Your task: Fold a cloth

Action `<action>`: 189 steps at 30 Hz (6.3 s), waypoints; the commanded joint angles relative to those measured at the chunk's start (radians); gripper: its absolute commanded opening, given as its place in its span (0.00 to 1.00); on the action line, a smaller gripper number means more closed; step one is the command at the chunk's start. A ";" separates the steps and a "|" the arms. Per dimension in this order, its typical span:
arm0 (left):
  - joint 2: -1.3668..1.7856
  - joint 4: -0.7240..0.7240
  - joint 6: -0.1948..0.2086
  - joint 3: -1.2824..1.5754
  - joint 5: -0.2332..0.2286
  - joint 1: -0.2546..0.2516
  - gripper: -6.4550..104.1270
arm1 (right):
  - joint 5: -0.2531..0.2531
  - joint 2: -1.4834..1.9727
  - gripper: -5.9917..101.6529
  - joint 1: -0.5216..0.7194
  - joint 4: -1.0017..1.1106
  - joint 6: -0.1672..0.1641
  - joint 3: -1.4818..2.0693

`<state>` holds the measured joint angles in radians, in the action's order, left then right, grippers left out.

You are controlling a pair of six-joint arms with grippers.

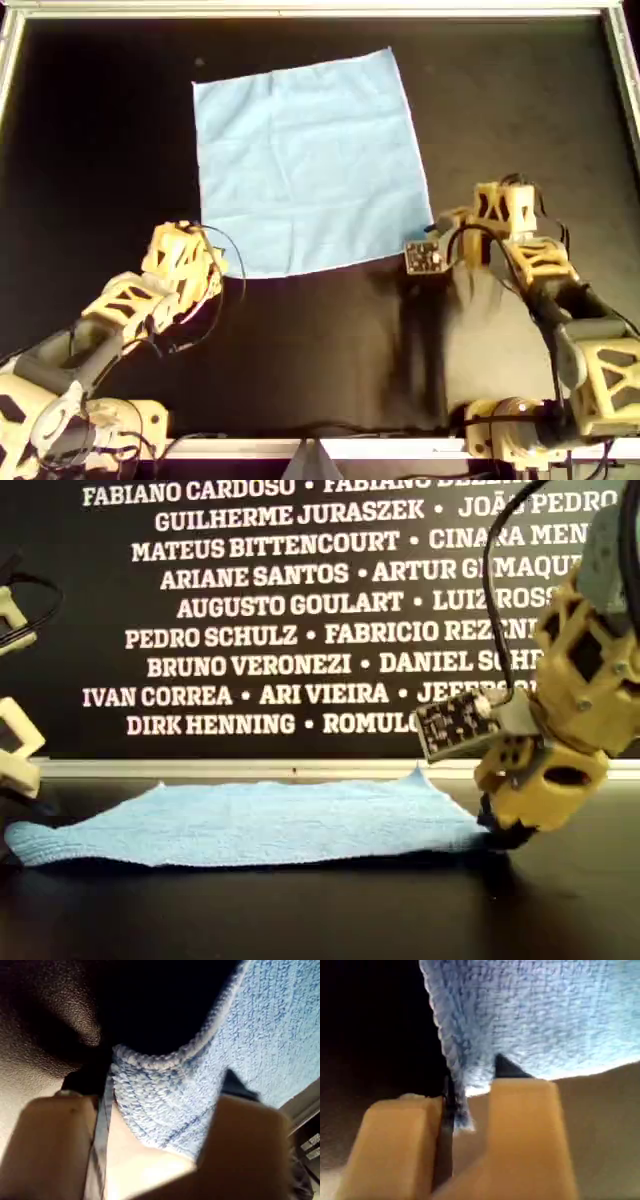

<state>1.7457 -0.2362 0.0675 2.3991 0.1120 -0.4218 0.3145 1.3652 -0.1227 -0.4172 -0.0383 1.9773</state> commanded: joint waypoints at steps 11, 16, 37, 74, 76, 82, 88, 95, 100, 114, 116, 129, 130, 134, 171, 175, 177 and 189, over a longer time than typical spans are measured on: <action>0.002 0.011 0.009 -0.080 -0.008 -0.023 0.05 | 0.014 0.015 0.09 0.002 -0.017 -0.005 -0.052; 0.012 0.008 0.009 -0.081 -0.008 -0.025 0.06 | 0.014 0.023 0.09 0.003 -0.017 -0.005 -0.044; 0.015 -0.008 -0.238 0.002 -0.009 -0.014 0.05 | 0.015 0.446 0.06 0.000 -0.017 -0.005 0.402; -0.305 0.012 -0.258 -0.787 -0.029 0.109 0.05 | 0.012 0.087 0.06 0.014 0.006 -0.020 -0.333; -0.382 0.014 -0.258 -0.876 -0.029 0.121 0.05 | 0.012 -0.020 0.06 0.015 0.006 -0.020 -0.454; -0.612 0.014 -0.258 -1.181 -0.029 0.135 0.05 | 0.012 -0.304 0.06 0.012 0.006 -0.020 -0.827; -0.825 0.012 -0.258 -1.479 -0.029 0.166 0.05 | 0.012 -0.541 0.06 0.005 0.006 -0.020 -1.169; -1.029 0.012 -0.258 -1.764 -0.029 0.207 0.05 | -0.002 -0.811 0.06 0.014 0.006 -0.020 -1.545; -1.157 0.012 -0.258 -1.940 -0.026 0.207 0.05 | -0.002 -0.980 0.06 0.015 0.006 -0.020 -1.764; -1.414 0.012 -0.256 -2.273 -0.009 0.196 0.12 | -0.005 -1.223 0.07 0.021 0.006 -0.020 -2.108; -1.434 0.012 -0.256 -2.286 -0.009 0.196 0.17 | -0.005 -1.229 0.08 0.021 0.006 -0.017 -2.108; -1.456 0.012 -0.256 -2.289 -0.014 0.206 0.57 | -0.005 -1.209 0.59 0.025 0.006 -0.020 -2.108; -1.456 0.012 -0.256 -2.289 -0.014 0.206 0.57 | -0.005 -1.203 0.61 0.026 0.006 -0.020 -2.108; -1.442 -0.003 -0.256 -2.287 -0.029 0.210 0.57 | 0.012 -1.172 0.64 0.029 0.005 -0.020 -2.109; 0.764 -1.330 0.169 -1.305 -0.035 0.296 0.57 | -0.006 0.788 0.64 0.103 -1.184 -0.018 -1.249; 0.945 -1.155 0.155 -0.986 -0.035 0.295 0.57 | -0.008 1.040 0.64 0.103 -1.158 -0.021 -0.796; 0.996 -1.026 0.144 -0.808 -0.035 0.295 0.57 | -0.021 1.138 0.64 0.103 -1.089 -0.023 -0.597; 1.348 -0.417 -0.124 0.117 -0.035 0.296 0.57 | -0.273 1.624 0.63 0.100 -0.273 -0.023 0.468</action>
<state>3.0588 -0.7670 -0.0261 2.3976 0.0828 -0.1488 0.0736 2.9560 -0.0245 -0.8928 -0.0598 2.2611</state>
